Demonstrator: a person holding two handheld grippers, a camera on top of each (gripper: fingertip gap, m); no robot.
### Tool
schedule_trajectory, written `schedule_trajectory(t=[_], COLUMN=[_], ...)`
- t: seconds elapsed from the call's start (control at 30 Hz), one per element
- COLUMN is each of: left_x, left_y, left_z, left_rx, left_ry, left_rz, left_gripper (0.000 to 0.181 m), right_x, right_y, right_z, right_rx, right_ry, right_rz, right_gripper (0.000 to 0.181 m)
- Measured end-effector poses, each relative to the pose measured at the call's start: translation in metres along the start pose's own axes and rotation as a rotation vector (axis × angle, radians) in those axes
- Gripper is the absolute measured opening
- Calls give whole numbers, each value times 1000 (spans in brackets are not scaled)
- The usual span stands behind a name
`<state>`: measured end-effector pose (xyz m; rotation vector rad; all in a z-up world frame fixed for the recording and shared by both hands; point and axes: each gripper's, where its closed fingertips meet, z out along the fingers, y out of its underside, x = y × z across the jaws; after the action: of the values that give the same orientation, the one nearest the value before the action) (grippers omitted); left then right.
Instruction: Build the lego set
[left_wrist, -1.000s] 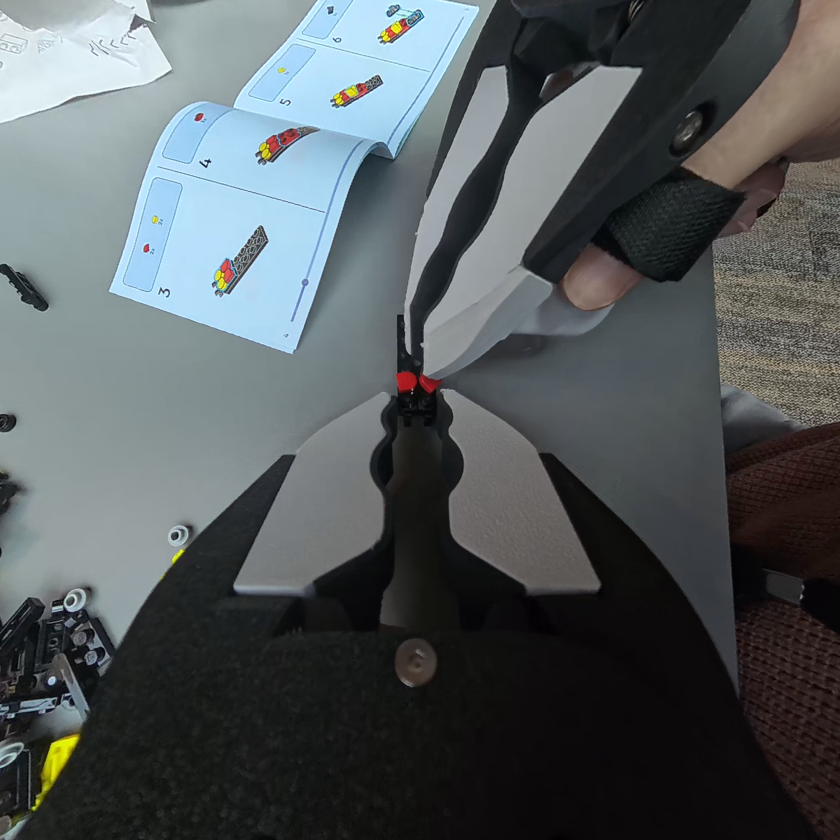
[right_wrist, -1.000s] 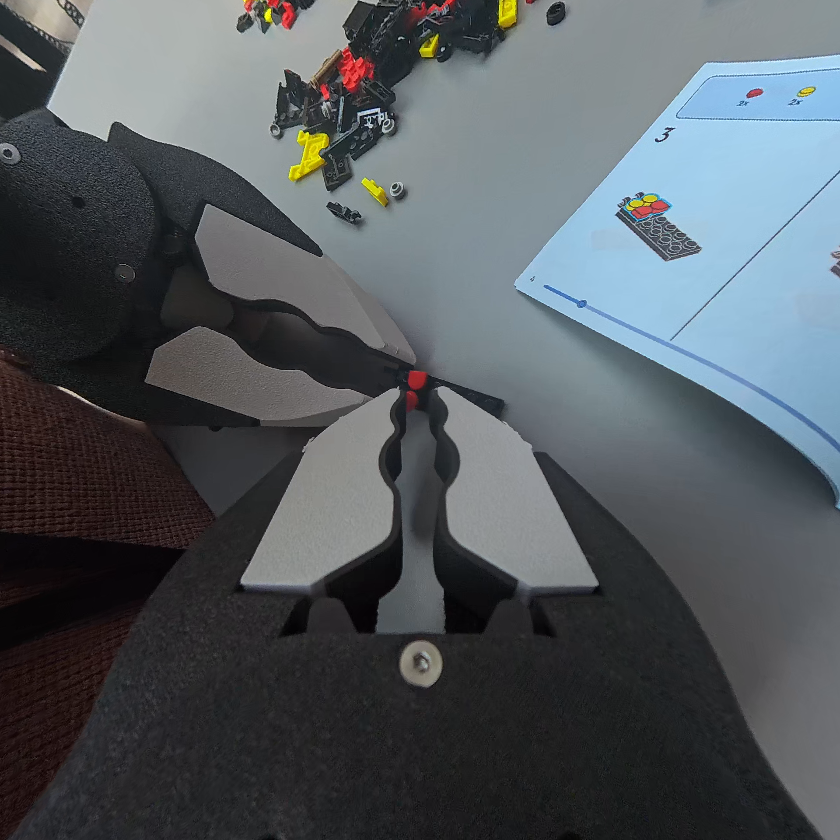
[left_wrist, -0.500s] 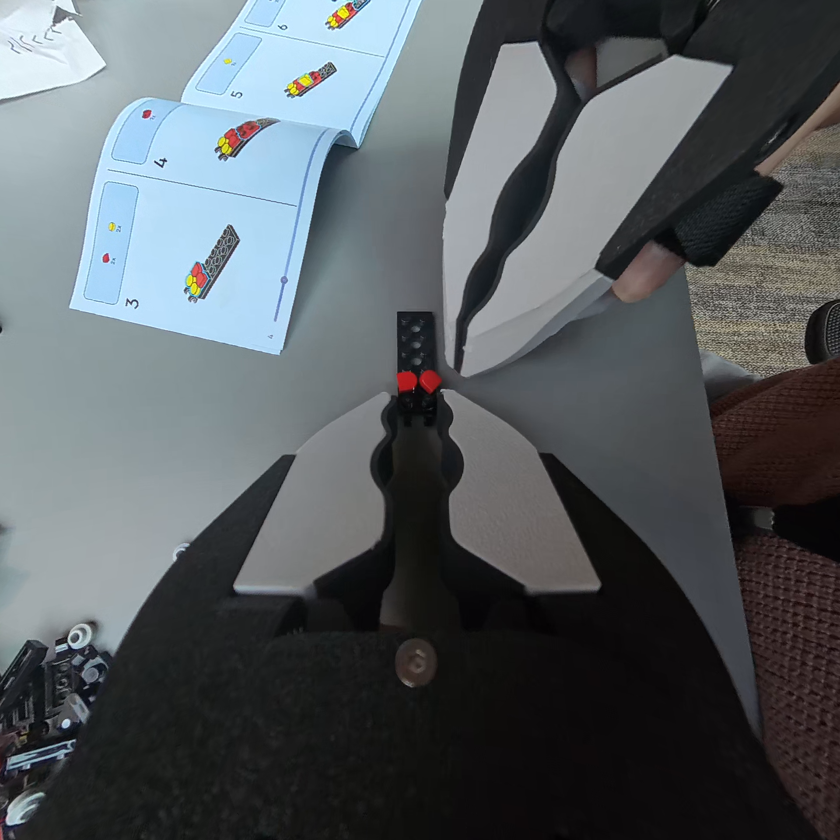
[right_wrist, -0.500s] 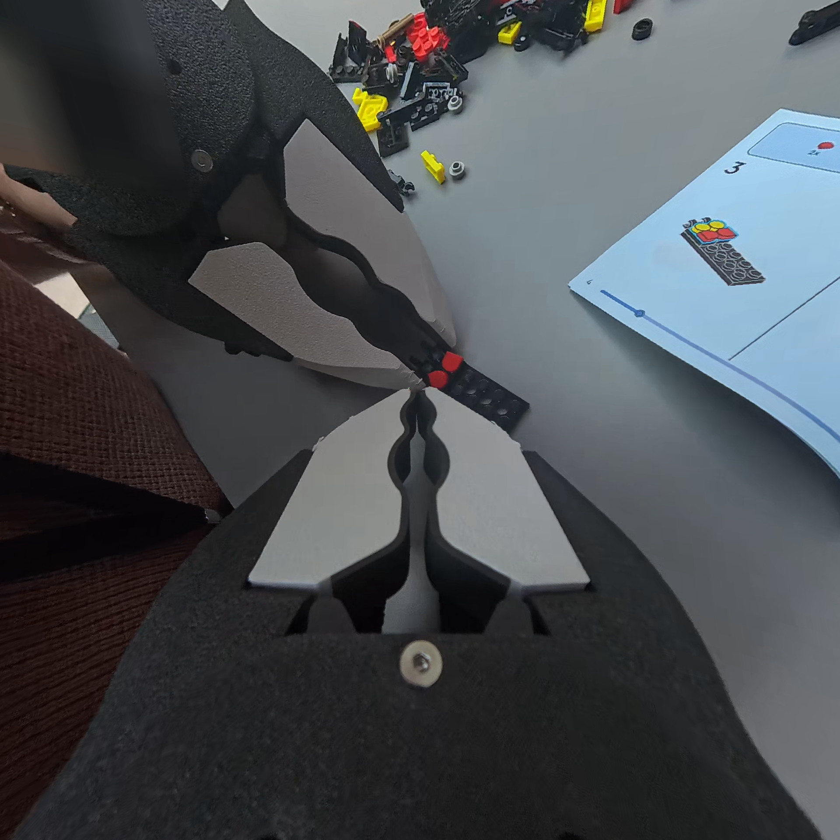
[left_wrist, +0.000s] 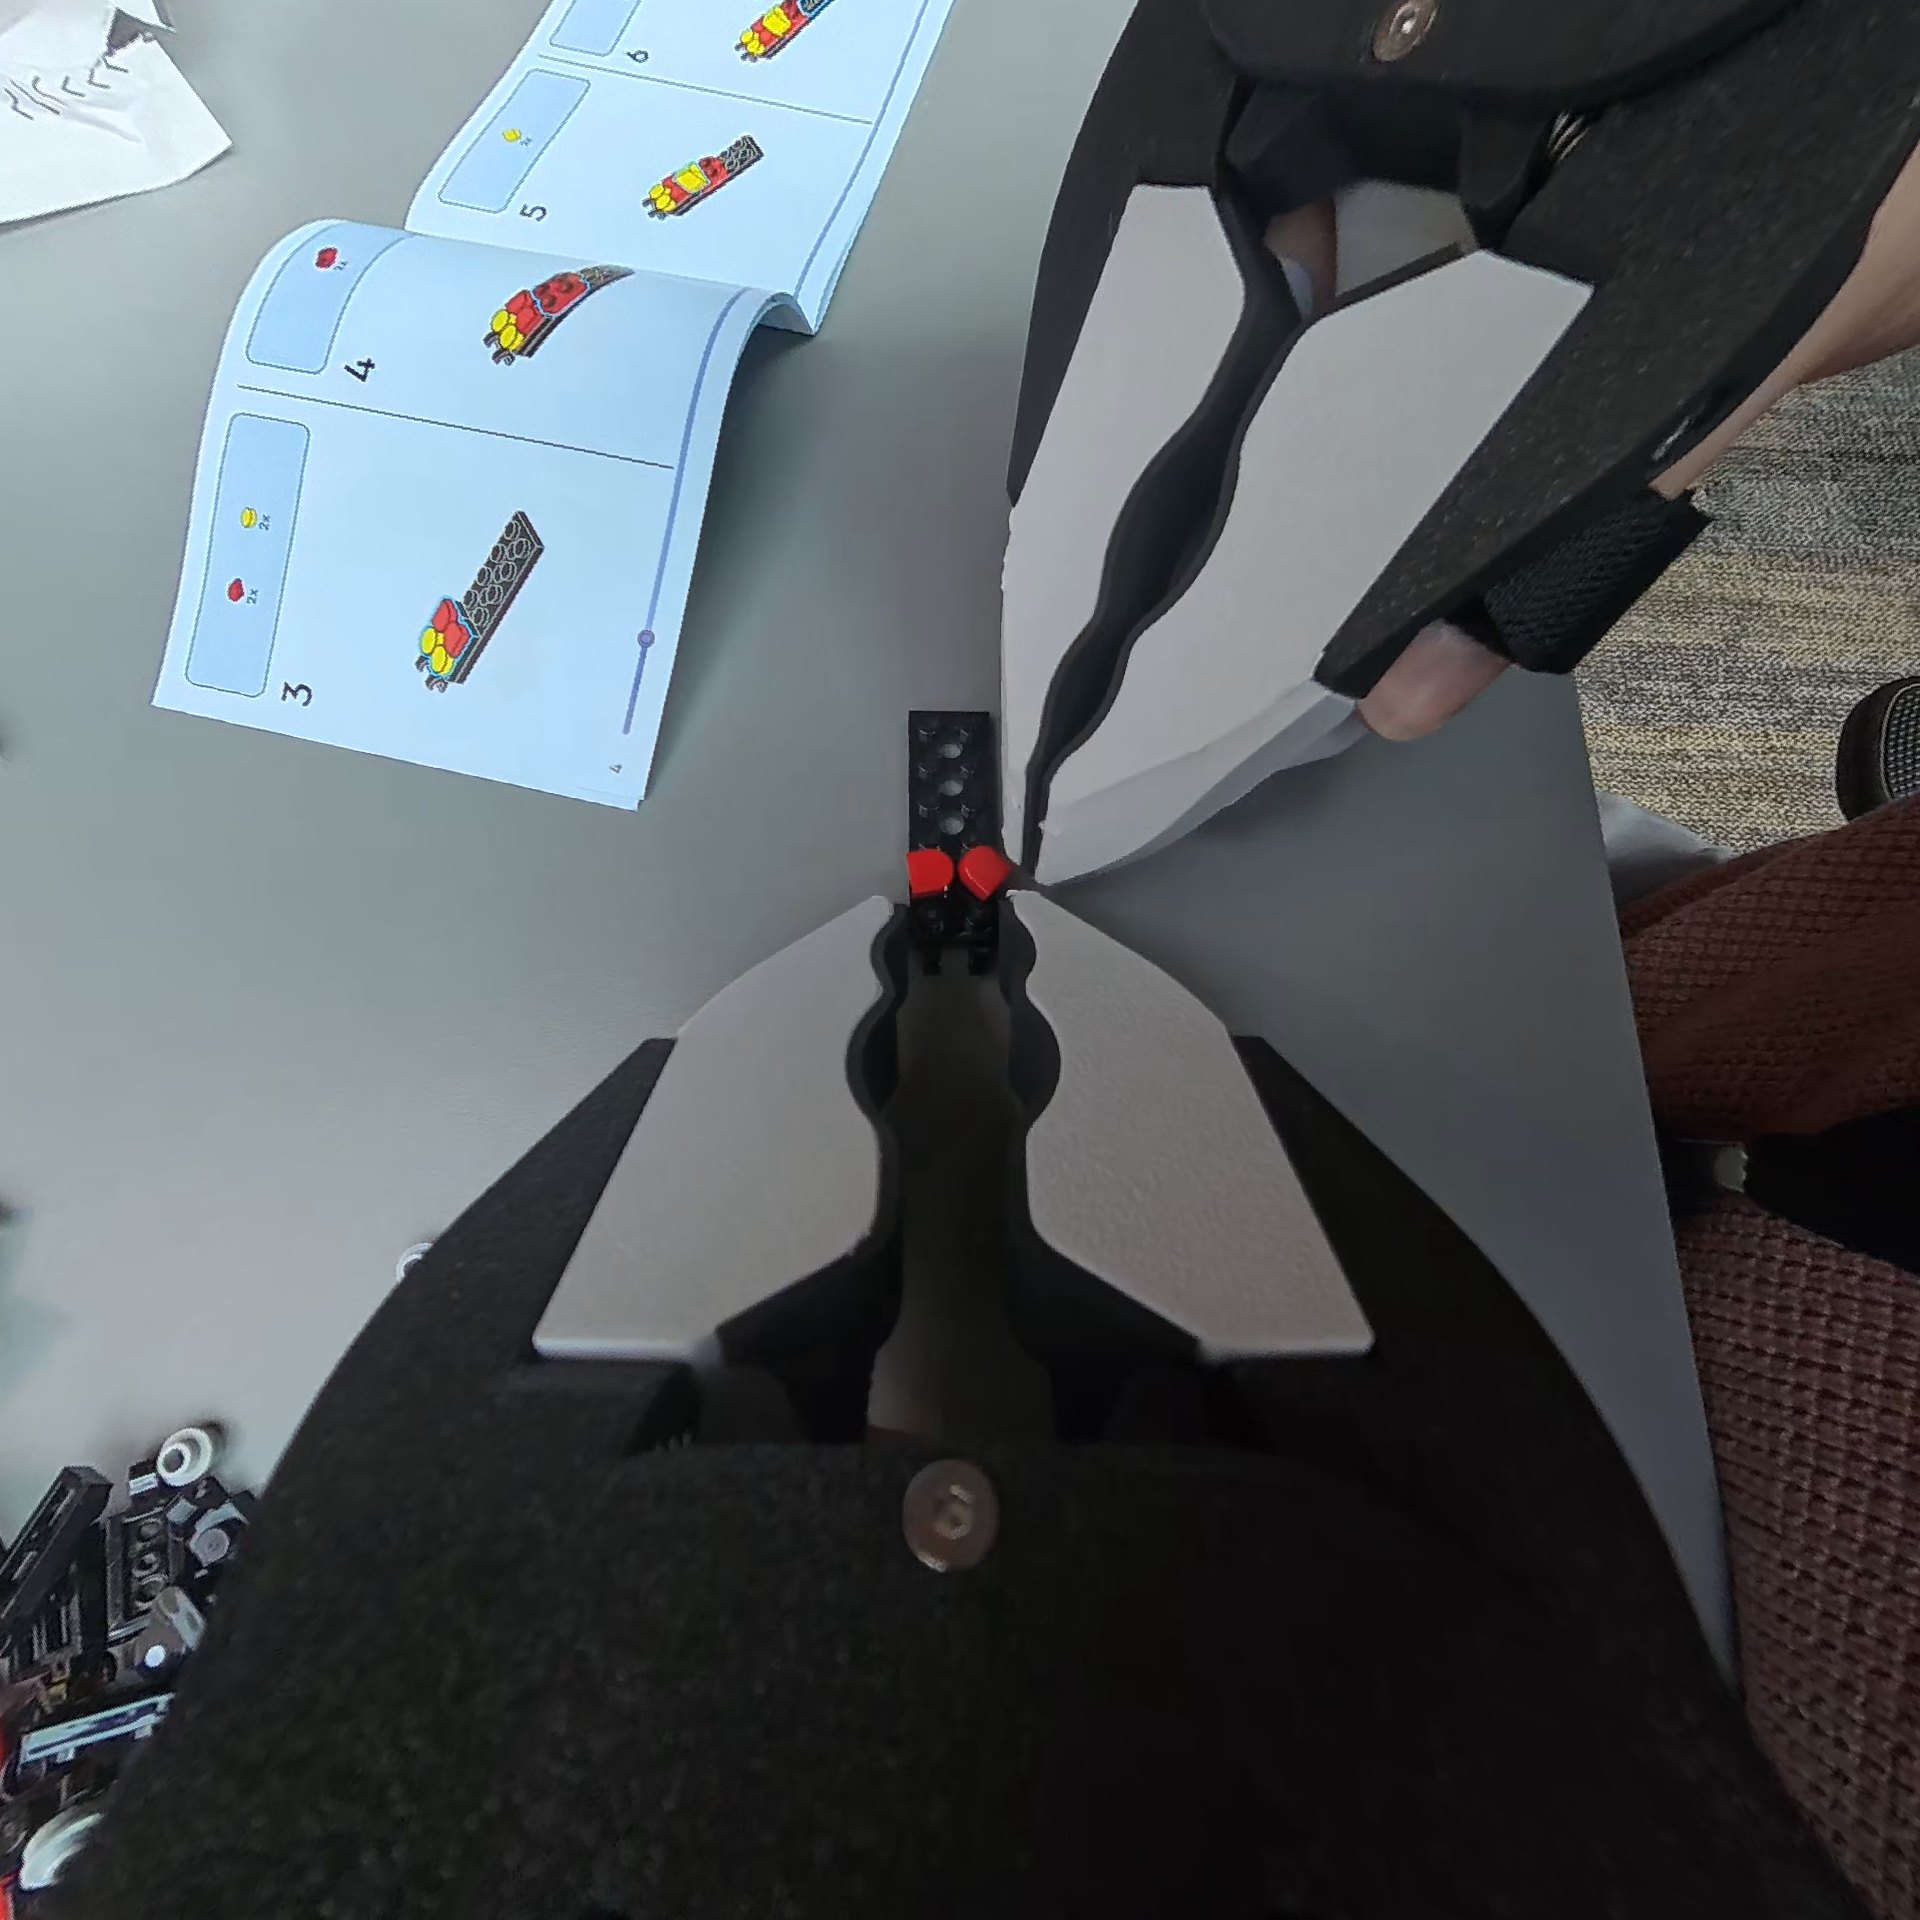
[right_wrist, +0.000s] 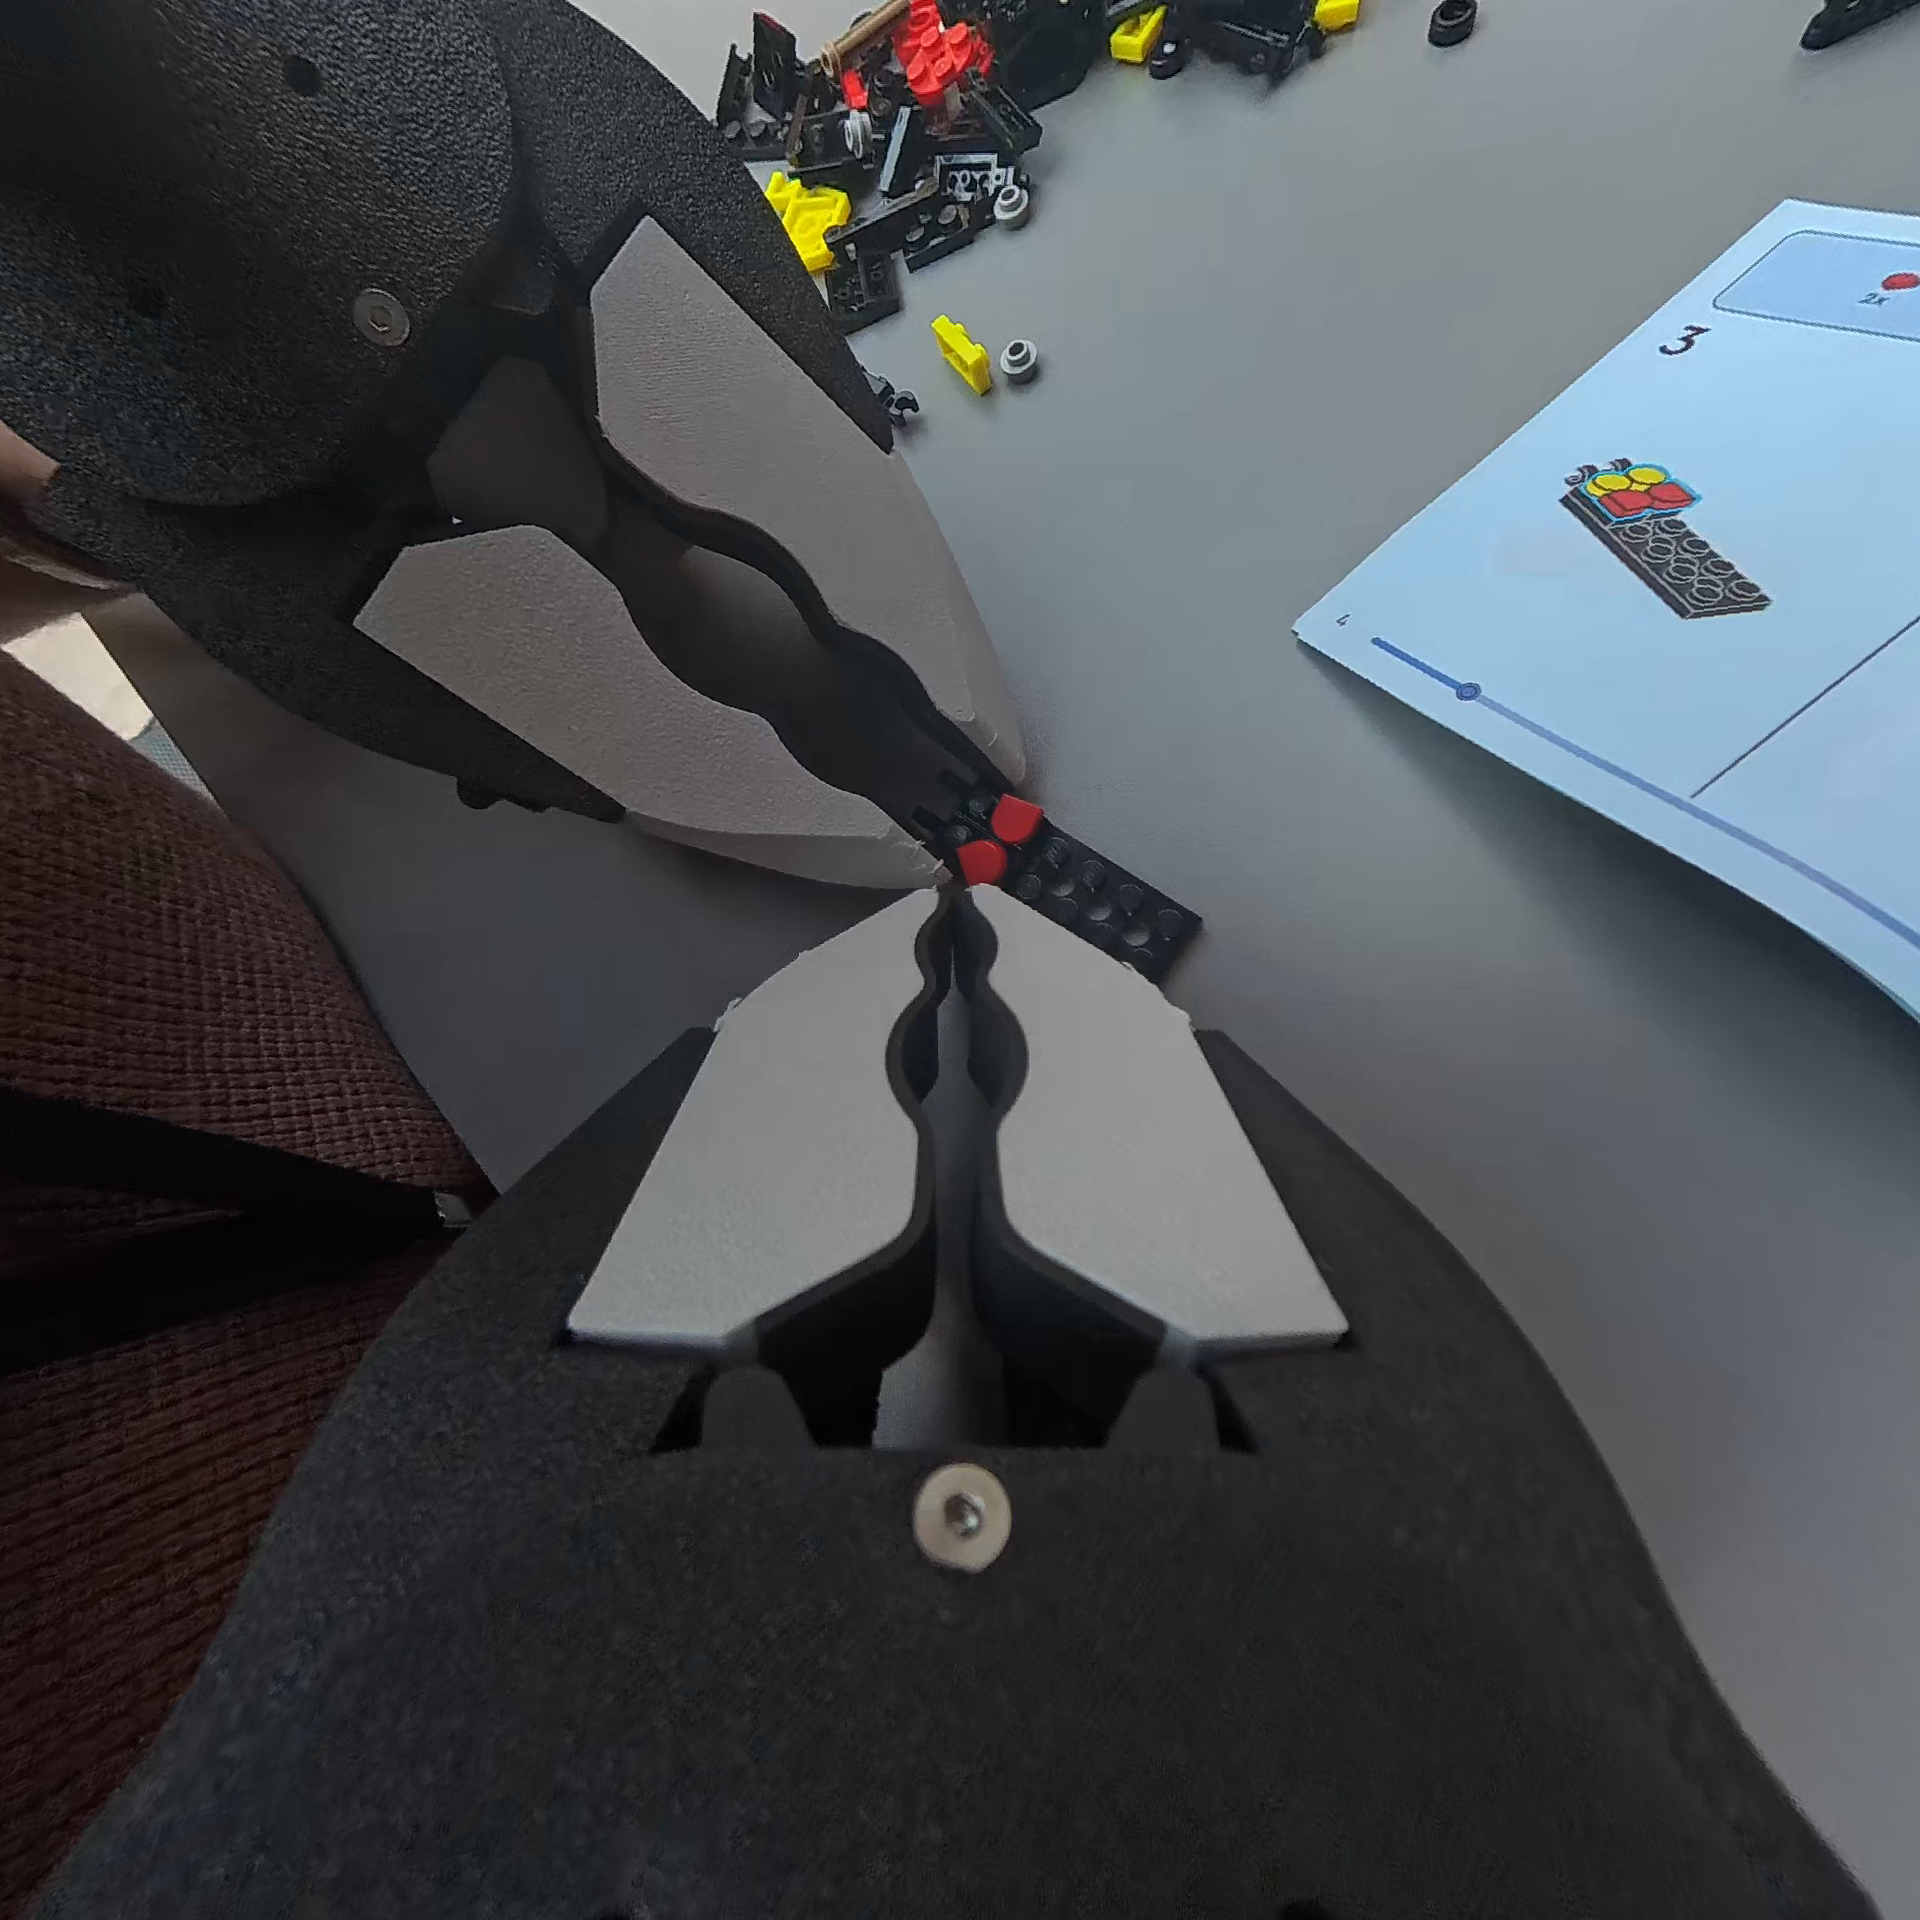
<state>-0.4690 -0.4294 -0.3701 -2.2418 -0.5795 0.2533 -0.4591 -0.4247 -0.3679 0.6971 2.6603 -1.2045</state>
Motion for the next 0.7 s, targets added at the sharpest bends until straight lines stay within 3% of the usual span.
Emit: schedule_trajectory(t=[0.7], left_x=[0], left_y=[1], left_z=[0], left_rx=[-16], left_ry=[6], left_rz=[5], left_gripper=[16], right_x=[7], right_y=[-8], right_z=[1], right_rx=[10], right_ry=[4], right_rz=[-17], right_gripper=[0])
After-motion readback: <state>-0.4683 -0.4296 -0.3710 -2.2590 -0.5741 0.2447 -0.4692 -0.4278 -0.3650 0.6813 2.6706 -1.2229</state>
